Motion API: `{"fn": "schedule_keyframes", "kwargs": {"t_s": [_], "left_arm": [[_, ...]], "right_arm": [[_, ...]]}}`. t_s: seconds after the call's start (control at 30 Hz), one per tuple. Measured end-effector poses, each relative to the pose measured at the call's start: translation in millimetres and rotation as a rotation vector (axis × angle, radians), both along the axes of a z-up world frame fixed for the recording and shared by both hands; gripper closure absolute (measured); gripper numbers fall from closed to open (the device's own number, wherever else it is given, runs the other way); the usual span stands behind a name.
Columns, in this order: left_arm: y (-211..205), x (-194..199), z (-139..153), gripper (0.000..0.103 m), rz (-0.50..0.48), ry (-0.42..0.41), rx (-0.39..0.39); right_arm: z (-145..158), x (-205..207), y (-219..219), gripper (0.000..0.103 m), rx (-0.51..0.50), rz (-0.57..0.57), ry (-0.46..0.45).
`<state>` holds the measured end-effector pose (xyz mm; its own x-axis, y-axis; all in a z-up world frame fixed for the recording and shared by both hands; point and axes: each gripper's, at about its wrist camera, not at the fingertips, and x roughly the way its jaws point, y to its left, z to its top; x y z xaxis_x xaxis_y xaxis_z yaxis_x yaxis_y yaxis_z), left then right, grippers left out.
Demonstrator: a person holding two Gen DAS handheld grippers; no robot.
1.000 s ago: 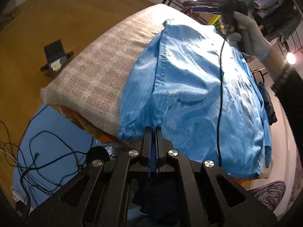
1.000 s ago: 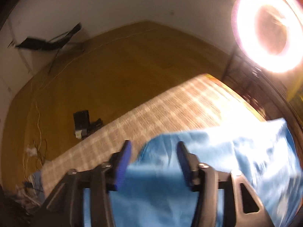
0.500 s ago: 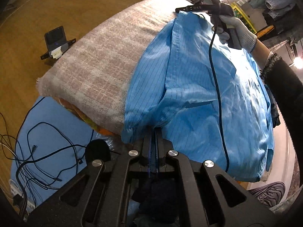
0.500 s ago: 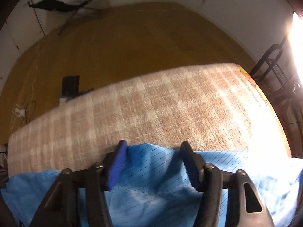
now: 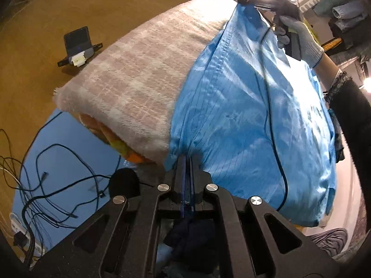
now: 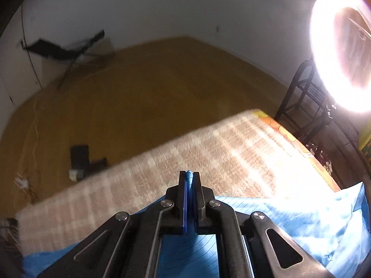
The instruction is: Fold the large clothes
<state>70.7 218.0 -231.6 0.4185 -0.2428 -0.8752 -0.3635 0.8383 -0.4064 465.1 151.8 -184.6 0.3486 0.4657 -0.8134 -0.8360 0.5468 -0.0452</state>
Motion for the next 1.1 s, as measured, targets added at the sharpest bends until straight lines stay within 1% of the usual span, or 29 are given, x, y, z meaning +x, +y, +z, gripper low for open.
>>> {"fn": "schedule_keyframes", "kwargs": {"t_s": [0.07, 0.1, 0.17, 0.2, 0.23, 0.27, 0.33, 0.4, 0.47, 0.53, 0.57, 0.6, 0.63, 0.67, 0.7, 0.73, 0.83, 0.87, 0.93, 1.0, 1.1], "left_arm": [[-4, 0, 1, 0.102, -0.013, 0.0, 0.035], [-5, -1, 2, 0.102, -0.017, -0.001, 0.046], [-6, -2, 4, 0.102, -0.013, -0.006, 0.061], [-4, -3, 4, 0.102, -0.008, -0.008, 0.064], [-3, -4, 5, 0.102, -0.002, -0.011, 0.065], [-1, -6, 6, 0.102, 0.004, -0.012, 0.07], [2, -10, 8, 0.102, 0.018, -0.014, 0.08], [6, -14, 10, 0.102, 0.04, -0.016, 0.078], [9, -18, 16, 0.096, 0.049, -0.034, 0.084], [13, -23, 25, 0.087, 0.07, -0.073, 0.105], [15, -24, 31, 0.085, 0.08, -0.091, 0.124], [16, -25, 35, 0.079, 0.085, -0.106, 0.132], [16, -25, 40, 0.07, 0.087, -0.118, 0.131], [17, -24, 44, 0.066, 0.087, -0.123, 0.126], [16, -25, 48, 0.062, 0.085, -0.13, 0.12], [16, -24, 52, 0.061, 0.08, -0.132, 0.102], [22, -16, 55, 0.06, 0.078, -0.113, 0.013], [23, -11, 56, 0.059, 0.067, -0.106, 0.006], [27, 0, 54, 0.047, 0.051, -0.104, -0.022], [34, 14, 45, 0.043, 0.054, -0.097, -0.071], [46, 35, 21, 0.043, 0.079, -0.048, -0.154]], "right_arm": [[-15, -5, 9, 0.102, -0.053, -0.003, -0.022], [-17, -5, 12, 0.102, -0.06, -0.009, -0.022], [-19, -5, 18, 0.102, -0.049, -0.03, -0.021], [-15, -5, 18, 0.101, -0.031, -0.045, -0.015], [-11, -3, 18, 0.096, -0.022, -0.05, -0.01], [-4, -3, 17, 0.076, -0.015, -0.059, -0.009], [17, -6, 10, 0.058, 0.015, -0.088, -0.033], [45, -12, -8, 0.057, 0.067, -0.097, -0.047], [77, -21, -36, 0.057, 0.132, -0.12, -0.044], [105, -31, -66, 0.057, 0.194, -0.147, -0.043], [119, -40, -83, 0.056, 0.219, -0.158, -0.04], [128, -48, -97, 0.056, 0.233, -0.167, -0.043], [139, -58, -113, 0.054, 0.25, -0.175, -0.048], [148, -68, -128, 0.052, 0.266, -0.187, -0.051], [155, -79, -145, 0.052, 0.279, -0.203, -0.052], [161, -91, -158, 0.052, 0.288, -0.216, -0.049], [169, -130, -198, 0.052, 0.298, -0.235, -0.044], [169, -146, -210, 0.052, 0.305, -0.234, -0.038], [164, -174, -225, 0.052, 0.309, -0.229, -0.017], [157, -199, -236, 0.052, 0.31, -0.231, 0.014], [142, -240, -258, 0.052, 0.31, -0.242, 0.058]]}}
